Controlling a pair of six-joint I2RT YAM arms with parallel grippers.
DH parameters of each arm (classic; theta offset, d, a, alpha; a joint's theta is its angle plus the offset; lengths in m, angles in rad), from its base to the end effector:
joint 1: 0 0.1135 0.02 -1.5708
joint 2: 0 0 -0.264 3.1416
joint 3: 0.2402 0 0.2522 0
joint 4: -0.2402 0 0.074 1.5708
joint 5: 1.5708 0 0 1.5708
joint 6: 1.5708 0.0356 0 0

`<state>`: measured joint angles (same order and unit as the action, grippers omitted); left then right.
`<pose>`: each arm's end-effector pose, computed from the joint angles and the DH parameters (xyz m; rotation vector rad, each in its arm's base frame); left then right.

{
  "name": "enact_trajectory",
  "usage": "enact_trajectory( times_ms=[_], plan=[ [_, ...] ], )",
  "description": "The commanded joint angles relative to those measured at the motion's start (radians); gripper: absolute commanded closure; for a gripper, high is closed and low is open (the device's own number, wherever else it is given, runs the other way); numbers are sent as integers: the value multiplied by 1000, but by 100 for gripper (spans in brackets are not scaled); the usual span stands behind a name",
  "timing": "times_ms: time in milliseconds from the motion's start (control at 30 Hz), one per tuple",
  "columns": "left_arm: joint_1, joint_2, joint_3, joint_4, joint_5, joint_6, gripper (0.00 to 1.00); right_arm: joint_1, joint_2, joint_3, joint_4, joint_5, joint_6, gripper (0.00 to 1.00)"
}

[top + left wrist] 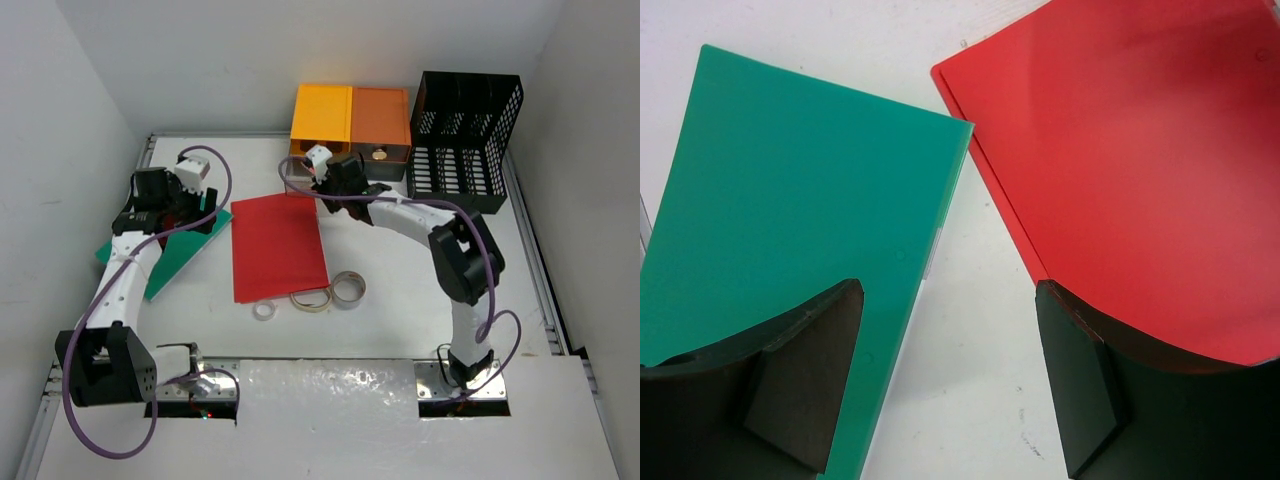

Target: Organize the desk

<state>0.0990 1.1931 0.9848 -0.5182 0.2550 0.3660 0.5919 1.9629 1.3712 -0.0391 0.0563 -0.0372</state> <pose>0.2554 0.0163 0.2949 0.4309 2.2281 -0.0482 0.3714 0.2472 0.2060 -0.6541 2.1126 0.2477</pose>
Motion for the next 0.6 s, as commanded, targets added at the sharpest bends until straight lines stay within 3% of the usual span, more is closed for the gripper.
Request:
enact_trajectory(
  times_ms=[0,233,400,567],
  plan=[
    [-1,-3,5,41,-6,11,32,-12,72,126,79,129,-32,100],
    [1,16,6,41,-14,14,32,-59,218,330,122,263,-17,100],
    [1,33,9,41,-20,14,32,-89,264,339,263,272,31,100],
    [-1,51,11,43,-19,16,32,-104,347,440,253,329,79,100]
  ],
)
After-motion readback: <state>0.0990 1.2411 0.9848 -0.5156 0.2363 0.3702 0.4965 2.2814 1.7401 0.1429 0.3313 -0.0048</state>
